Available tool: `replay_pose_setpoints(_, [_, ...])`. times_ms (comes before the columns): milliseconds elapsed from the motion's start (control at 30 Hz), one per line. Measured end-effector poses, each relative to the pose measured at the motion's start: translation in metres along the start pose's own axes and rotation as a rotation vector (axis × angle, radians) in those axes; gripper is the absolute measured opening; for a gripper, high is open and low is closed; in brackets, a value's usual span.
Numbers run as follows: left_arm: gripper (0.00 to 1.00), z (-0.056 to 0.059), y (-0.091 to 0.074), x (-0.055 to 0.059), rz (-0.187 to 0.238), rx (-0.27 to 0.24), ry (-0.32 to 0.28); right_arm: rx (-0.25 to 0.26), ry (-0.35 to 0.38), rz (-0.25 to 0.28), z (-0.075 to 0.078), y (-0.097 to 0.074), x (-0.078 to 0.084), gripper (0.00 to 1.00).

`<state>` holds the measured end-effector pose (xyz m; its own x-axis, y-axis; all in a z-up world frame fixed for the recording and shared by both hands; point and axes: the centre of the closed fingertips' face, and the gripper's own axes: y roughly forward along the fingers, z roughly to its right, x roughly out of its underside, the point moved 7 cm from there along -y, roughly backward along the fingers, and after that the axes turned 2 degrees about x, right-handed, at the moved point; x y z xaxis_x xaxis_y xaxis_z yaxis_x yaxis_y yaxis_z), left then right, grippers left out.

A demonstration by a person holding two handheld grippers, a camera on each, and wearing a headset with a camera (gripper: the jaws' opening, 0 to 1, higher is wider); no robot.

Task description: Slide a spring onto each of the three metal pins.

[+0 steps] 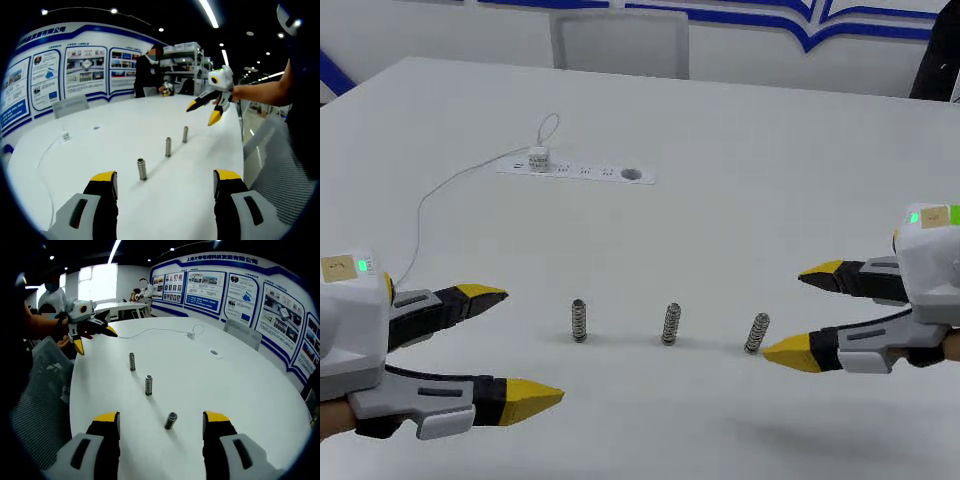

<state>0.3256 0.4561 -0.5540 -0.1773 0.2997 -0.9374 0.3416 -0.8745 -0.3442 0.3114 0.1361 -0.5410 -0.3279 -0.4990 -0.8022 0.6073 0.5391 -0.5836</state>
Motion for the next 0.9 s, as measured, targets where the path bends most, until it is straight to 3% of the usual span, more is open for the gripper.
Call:
replay_pose_setpoints(467, [0.81, 0.004, -0.005, 0.002, 0.013, -0.014, -0.012, 0.028, 0.025, 0.110, -0.017, -0.012, 0.009, 0.74])
replay_pose_setpoints(900, [0.82, 0.007, -0.006, 0.005, 0.017, -0.016, -0.023, 0.064, 0.057, 0.143, -0.021, -0.012, 0.026, 0.78])
